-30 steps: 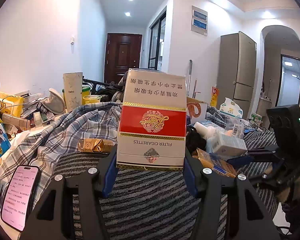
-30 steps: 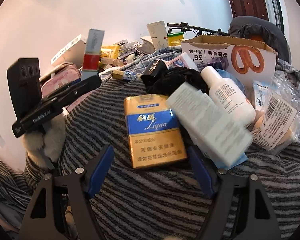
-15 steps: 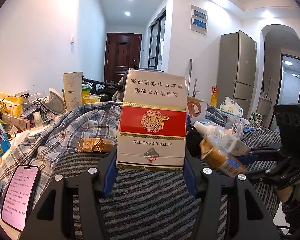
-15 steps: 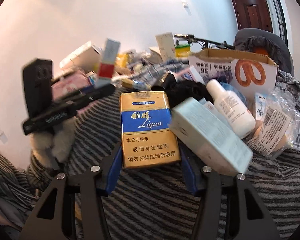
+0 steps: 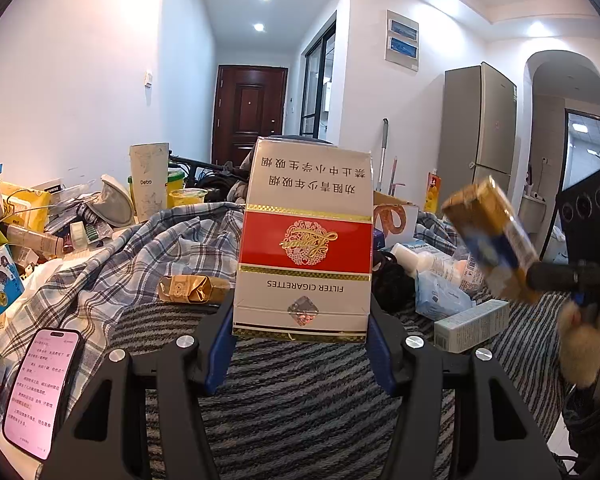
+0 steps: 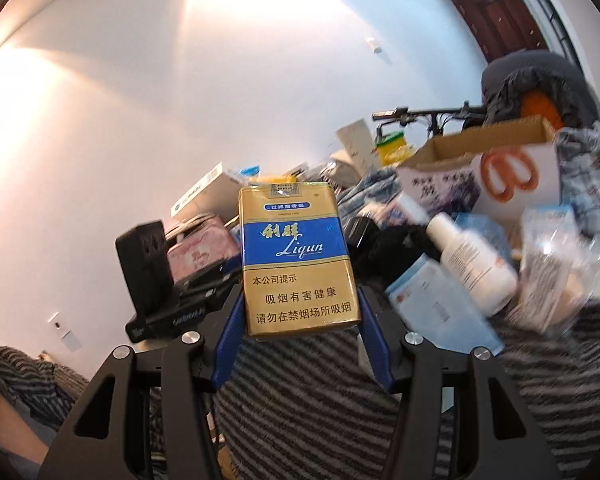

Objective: Organize objects
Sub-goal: 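Grasp and lift the gold-blue Liqun pack with the right gripper while the left holds the red pack, then carry both packs to the cardboard box while the left gripper drops the red pack inside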

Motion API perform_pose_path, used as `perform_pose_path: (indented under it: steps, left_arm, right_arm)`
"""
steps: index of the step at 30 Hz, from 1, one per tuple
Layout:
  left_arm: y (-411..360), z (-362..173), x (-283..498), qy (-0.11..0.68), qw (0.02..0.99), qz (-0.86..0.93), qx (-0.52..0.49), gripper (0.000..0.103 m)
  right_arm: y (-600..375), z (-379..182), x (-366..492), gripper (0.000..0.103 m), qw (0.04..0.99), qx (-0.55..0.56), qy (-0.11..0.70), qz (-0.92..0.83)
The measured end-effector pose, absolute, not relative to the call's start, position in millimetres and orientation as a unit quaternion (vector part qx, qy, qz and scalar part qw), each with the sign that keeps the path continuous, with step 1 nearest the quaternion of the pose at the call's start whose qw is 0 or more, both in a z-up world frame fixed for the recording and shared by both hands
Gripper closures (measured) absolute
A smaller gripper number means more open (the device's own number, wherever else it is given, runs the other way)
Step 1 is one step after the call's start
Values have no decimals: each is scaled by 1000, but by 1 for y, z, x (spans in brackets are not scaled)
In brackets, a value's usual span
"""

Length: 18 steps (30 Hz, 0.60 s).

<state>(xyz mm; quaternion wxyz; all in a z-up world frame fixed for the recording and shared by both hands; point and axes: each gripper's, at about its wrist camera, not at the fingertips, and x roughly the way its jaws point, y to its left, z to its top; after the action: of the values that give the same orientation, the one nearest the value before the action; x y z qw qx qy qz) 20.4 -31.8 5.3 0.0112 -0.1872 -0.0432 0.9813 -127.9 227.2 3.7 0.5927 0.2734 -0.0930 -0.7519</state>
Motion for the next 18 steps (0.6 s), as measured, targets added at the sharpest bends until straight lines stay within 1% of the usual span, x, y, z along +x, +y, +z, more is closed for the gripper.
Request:
perform_pose_path:
  steps: [7,14,18]
  left_arm:
    - [-34,5,20,-43,9,981,-187,44]
    - [-35,5,20,-43,9,981,-187,44]
    - [-35,5,19,-44,9,981,-188,44]
  right_arm:
    - [236,50,-152,50,582,238,-135,-766]
    - [244,101,-212,50,530,234,-201,-790]
    - [236,127,-239,50,511,240,-211,-798]
